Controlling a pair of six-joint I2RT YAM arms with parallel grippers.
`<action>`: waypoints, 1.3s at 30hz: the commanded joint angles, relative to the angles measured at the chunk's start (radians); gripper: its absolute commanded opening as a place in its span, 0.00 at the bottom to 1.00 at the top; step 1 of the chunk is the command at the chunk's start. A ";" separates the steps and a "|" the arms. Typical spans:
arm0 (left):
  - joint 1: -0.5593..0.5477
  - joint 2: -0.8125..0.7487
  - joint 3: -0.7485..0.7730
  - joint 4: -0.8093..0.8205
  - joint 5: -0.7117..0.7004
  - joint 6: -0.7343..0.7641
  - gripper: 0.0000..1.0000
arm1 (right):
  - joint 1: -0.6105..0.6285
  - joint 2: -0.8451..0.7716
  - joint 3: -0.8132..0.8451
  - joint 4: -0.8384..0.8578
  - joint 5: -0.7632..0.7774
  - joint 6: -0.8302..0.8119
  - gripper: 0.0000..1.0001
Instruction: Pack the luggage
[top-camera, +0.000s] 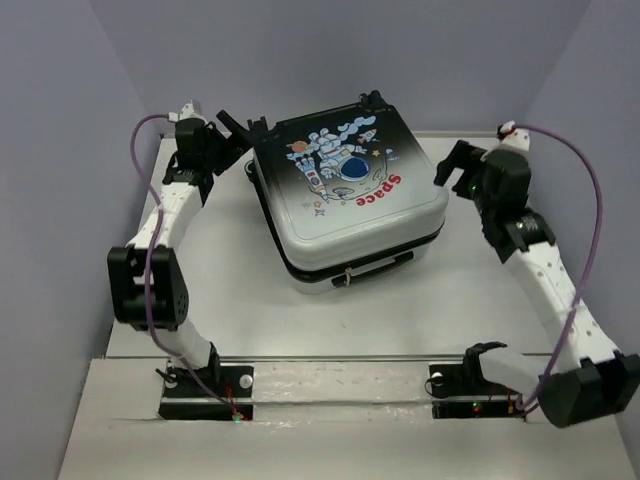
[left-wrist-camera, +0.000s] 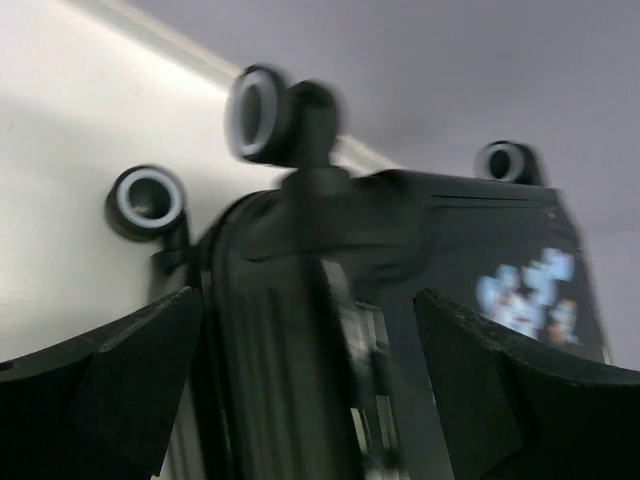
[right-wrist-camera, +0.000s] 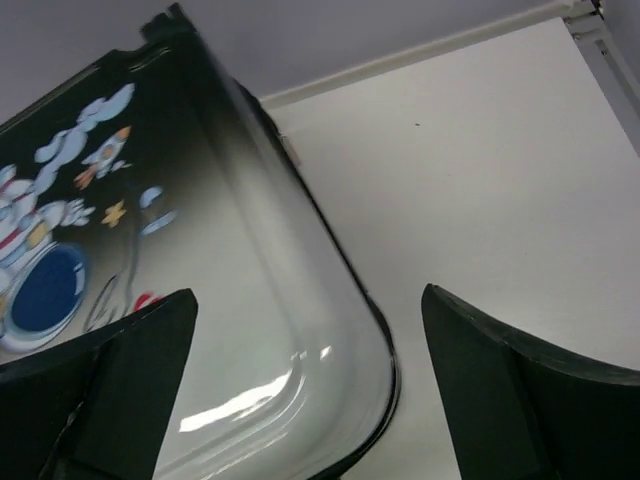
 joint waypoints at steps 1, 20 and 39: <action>0.041 0.168 0.142 0.047 0.254 -0.056 0.99 | -0.261 0.236 0.185 0.028 -0.478 -0.037 1.00; 0.057 0.668 0.677 -0.129 0.376 -0.031 0.99 | -0.305 0.814 0.542 0.092 -0.952 -0.077 1.00; 0.049 0.663 0.537 0.381 0.457 -0.359 0.06 | -0.305 0.886 0.542 0.040 -1.014 -0.113 0.99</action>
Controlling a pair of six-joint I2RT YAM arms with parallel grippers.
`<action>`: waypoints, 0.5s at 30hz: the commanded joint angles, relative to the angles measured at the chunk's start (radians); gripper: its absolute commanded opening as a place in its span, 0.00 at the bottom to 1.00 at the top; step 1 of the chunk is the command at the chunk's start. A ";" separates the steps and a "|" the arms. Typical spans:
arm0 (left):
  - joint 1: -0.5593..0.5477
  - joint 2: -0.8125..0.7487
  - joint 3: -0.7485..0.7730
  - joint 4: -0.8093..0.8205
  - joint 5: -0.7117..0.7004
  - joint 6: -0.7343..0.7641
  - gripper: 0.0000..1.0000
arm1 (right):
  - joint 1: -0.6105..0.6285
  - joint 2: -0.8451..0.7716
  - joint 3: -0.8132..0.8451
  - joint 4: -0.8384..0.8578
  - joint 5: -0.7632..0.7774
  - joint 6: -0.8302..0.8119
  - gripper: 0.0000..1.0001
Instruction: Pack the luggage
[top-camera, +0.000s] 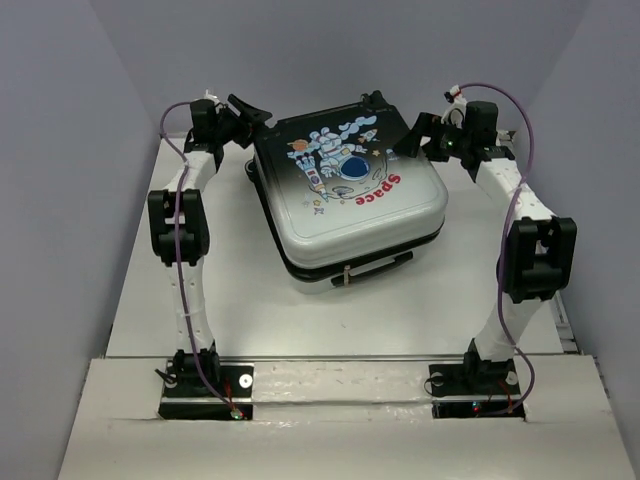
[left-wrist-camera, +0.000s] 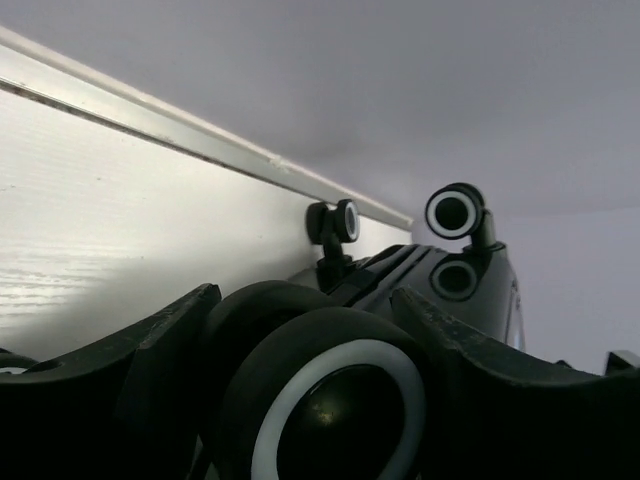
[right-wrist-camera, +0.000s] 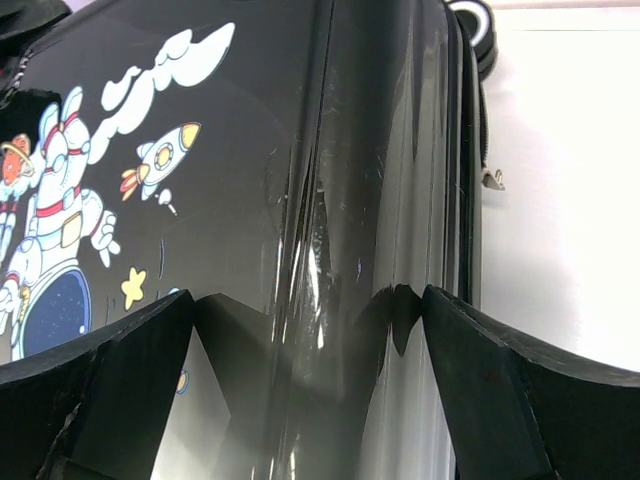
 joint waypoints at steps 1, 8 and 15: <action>-0.003 -0.178 -0.206 0.361 0.043 -0.126 0.06 | 0.014 0.085 0.039 -0.064 -0.144 -0.031 0.98; 0.093 -0.548 -0.574 0.492 -0.112 -0.077 0.06 | 0.129 0.194 0.200 -0.159 -0.215 -0.088 0.95; 0.095 -0.847 -0.810 0.452 -0.142 -0.074 0.06 | 0.173 0.340 0.501 -0.228 -0.289 -0.019 0.96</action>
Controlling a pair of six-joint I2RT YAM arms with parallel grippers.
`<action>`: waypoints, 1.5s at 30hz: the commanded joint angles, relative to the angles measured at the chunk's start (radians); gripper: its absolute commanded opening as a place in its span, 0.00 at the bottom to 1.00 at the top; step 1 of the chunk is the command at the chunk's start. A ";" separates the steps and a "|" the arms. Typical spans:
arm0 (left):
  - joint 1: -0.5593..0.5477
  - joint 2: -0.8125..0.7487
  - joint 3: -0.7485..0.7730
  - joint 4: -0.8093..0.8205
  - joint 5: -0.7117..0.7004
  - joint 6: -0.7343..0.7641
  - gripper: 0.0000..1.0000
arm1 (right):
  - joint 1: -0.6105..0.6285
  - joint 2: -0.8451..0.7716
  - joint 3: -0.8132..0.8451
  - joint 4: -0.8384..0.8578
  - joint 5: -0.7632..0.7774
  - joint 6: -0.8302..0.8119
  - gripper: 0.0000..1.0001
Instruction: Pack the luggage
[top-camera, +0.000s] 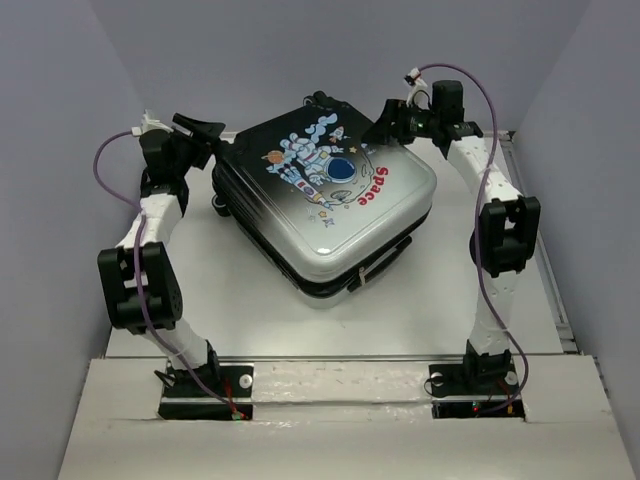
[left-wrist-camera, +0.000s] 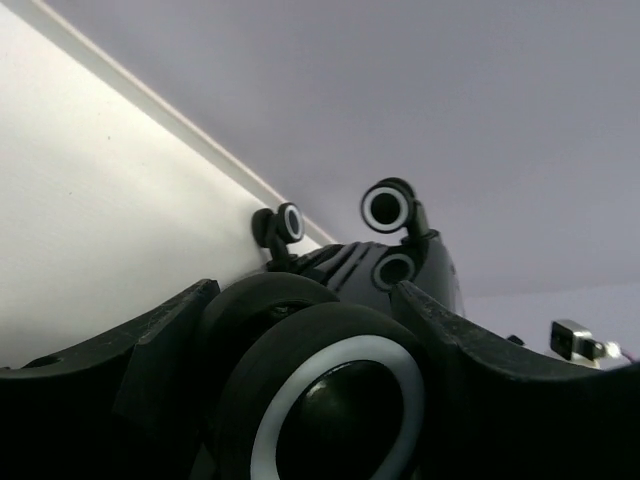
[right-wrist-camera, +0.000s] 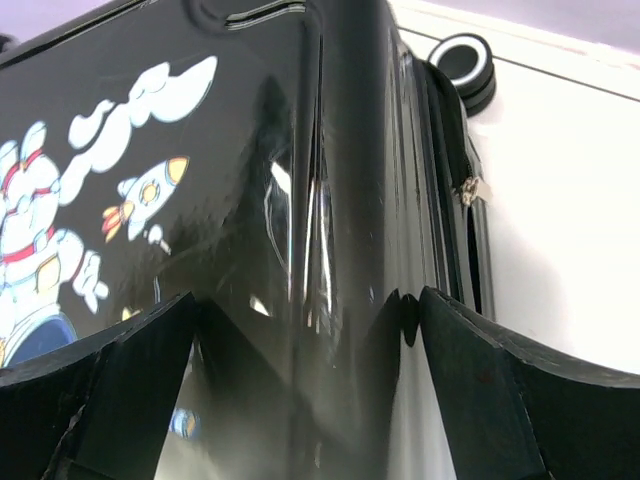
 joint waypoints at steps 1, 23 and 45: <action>-0.034 -0.254 -0.059 0.160 0.039 -0.001 0.06 | 0.078 0.085 0.143 -0.118 -0.109 0.046 0.96; -0.034 -0.277 -0.322 0.016 -0.053 0.045 0.06 | 0.078 -0.247 0.337 -0.299 0.113 0.009 1.00; -0.031 -0.639 -0.223 -0.355 -0.377 0.312 0.99 | 0.285 -1.436 -1.513 0.267 0.299 0.190 0.49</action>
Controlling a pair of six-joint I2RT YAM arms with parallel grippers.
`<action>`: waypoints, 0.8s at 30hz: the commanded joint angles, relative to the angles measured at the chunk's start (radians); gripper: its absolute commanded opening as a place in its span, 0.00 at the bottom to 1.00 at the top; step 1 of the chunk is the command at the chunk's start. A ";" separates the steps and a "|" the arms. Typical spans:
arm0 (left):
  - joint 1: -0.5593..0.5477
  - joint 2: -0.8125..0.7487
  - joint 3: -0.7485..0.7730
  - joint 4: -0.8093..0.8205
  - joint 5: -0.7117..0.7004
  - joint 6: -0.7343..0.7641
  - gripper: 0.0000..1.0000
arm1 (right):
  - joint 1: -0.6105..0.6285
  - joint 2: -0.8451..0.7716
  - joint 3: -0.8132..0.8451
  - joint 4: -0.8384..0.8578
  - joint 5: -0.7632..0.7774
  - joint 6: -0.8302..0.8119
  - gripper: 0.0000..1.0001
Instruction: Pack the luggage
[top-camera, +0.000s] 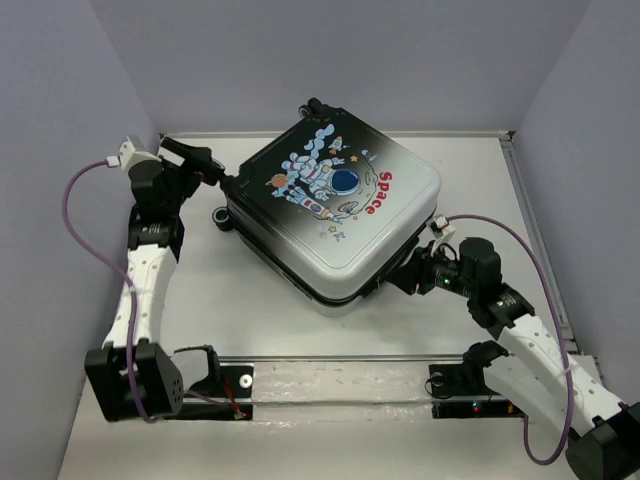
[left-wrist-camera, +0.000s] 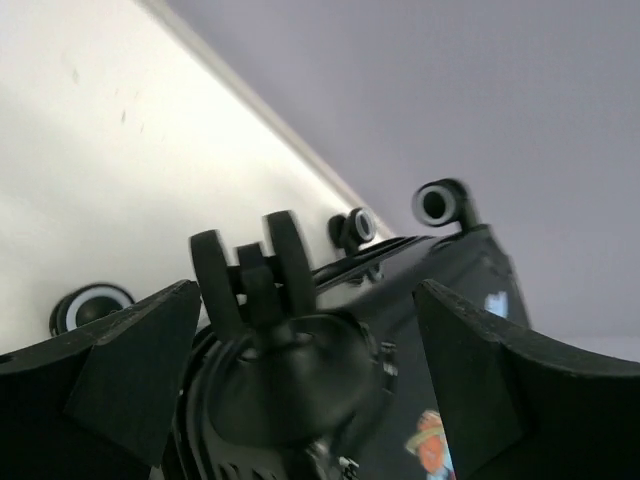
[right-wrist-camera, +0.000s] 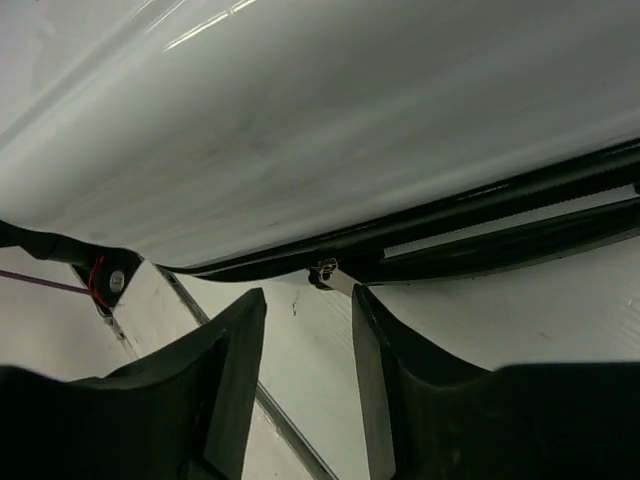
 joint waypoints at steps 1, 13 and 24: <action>-0.009 -0.174 0.051 -0.096 -0.047 0.174 0.99 | 0.023 -0.049 -0.079 0.133 0.033 0.049 0.53; -0.009 -0.556 -0.506 -0.210 0.317 0.086 0.44 | 0.144 0.082 -0.113 0.216 0.100 0.003 0.45; -0.492 -0.598 -0.649 -0.173 0.095 -0.077 0.36 | 0.249 0.242 -0.094 0.345 0.244 0.005 0.47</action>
